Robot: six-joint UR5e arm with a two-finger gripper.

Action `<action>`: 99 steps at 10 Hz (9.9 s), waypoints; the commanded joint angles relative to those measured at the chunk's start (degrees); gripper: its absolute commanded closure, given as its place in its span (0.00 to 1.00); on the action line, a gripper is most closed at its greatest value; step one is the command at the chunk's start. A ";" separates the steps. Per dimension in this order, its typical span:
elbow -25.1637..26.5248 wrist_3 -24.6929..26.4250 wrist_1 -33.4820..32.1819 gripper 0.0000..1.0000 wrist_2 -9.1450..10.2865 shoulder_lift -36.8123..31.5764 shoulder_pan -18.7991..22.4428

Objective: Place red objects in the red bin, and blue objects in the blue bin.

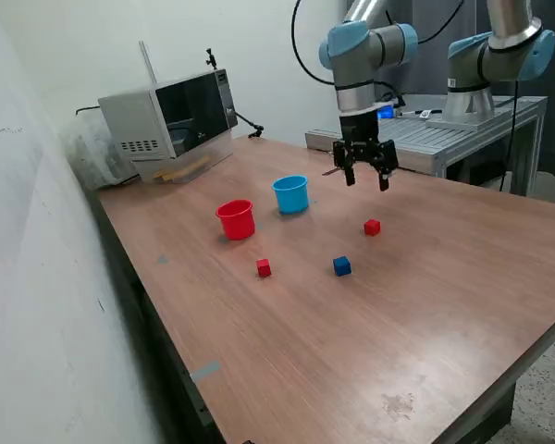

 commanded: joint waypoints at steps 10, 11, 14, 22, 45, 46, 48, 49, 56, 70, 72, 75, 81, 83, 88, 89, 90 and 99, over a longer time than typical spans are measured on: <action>-0.60 -0.05 -7.22 0.00 -0.34 8.06 3.94; -0.60 -0.05 -7.22 0.00 -0.34 8.24 3.86; -0.95 -0.05 -7.93 0.00 -0.68 9.12 3.77; -2.27 -0.31 -7.58 1.00 -2.78 8.52 1.76; -30.66 0.39 -1.16 1.00 -7.02 18.44 -15.22; -30.57 0.39 -1.42 1.00 -7.02 18.44 -15.48; -30.40 0.30 -1.42 0.00 -7.02 18.35 -15.48; -30.05 0.30 -1.42 0.00 -7.02 18.35 -15.57; -21.62 0.12 5.22 0.00 -6.40 2.48 -9.52; -40.05 25.53 4.74 0.00 -7.02 26.70 1.93; -40.77 25.44 2.37 0.00 -7.10 27.05 1.57; -40.94 25.44 1.92 0.00 -7.54 28.11 0.52; -43.40 25.35 0.77 0.00 -8.33 31.44 -0.28; -43.75 25.35 0.60 0.00 -8.33 31.62 -0.36; -43.05 24.13 0.68 1.00 -8.33 31.71 -0.98; -43.14 21.86 0.95 1.00 -8.42 31.63 -1.07; -42.97 20.10 1.04 1.00 -8.42 30.58 -0.98; -36.64 14.55 7.89 1.00 -8.33 13.25 -10.37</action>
